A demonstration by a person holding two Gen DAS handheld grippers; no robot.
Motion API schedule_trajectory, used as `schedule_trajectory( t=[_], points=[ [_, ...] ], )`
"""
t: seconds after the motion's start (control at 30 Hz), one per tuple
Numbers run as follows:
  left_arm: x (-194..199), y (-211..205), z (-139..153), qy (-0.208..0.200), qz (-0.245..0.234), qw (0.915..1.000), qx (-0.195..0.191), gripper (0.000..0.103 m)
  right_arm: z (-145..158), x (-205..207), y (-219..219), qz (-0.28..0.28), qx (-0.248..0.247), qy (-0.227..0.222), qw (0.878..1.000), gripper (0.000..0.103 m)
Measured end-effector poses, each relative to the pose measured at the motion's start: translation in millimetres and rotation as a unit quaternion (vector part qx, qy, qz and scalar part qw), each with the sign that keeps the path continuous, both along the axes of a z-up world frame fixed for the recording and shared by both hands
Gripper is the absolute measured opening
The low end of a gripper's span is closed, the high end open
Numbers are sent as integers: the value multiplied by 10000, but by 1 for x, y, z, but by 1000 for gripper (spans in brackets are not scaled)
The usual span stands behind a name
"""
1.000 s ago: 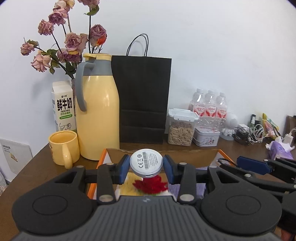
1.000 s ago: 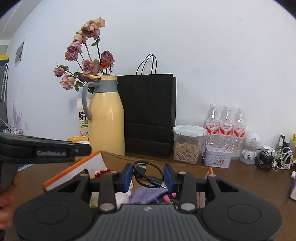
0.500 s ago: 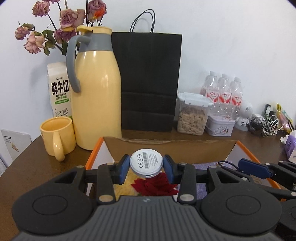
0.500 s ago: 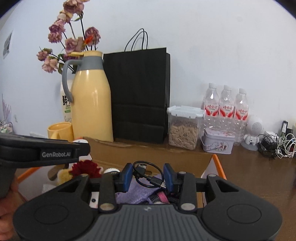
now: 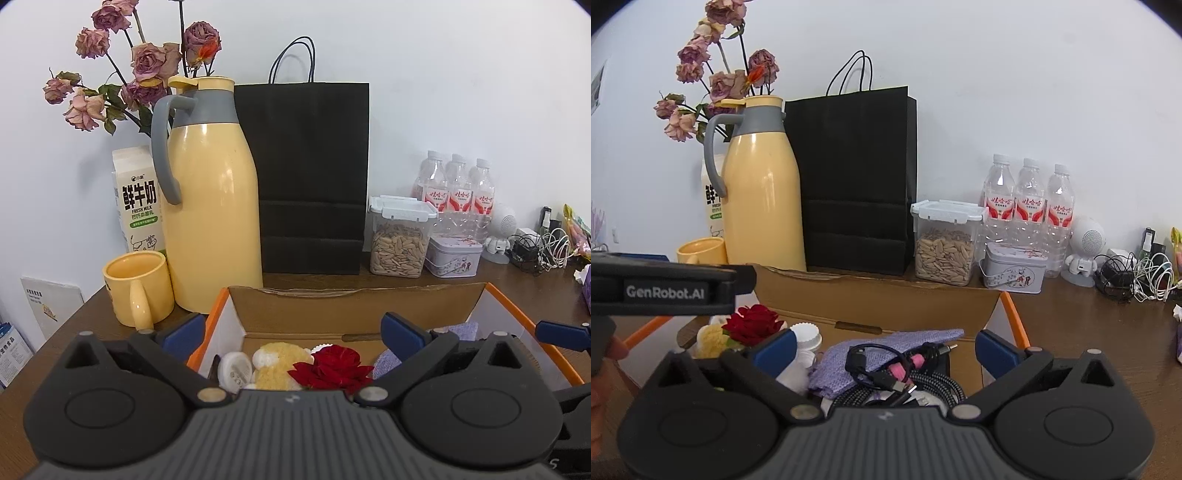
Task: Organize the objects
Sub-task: 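Carry the cap and USB cable into the box while both tools release them, then withdraw both tools from the box back over the table items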
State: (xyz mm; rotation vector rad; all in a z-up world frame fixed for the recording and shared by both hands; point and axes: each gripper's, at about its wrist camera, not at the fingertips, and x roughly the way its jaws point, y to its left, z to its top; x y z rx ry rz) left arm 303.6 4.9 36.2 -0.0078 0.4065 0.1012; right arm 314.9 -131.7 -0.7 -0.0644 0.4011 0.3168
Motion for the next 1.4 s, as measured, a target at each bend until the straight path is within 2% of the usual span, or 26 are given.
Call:
schedule_trajectory(
  t=[0.43, 0.67, 0.93, 1.4],
  points=[
    [-15, 1, 8, -129, -34, 9999, -76, 103, 8, -14, -7, -64, 1, -149, 9999, 103],
    [-42, 1, 18, -271, -131, 9995, -39, 103, 17, -35, -16, -39, -15, -282, 9996, 103],
    [-78, 7, 24, -191, -223, 9996, -59, 103, 25, -74, -27, 18, -92, -374, 9993, 103],
    [-140, 23, 7, 182, -171, 9996, 133, 103, -12, -135, -46, 164, -370, 290, 9988, 103]
  ],
)
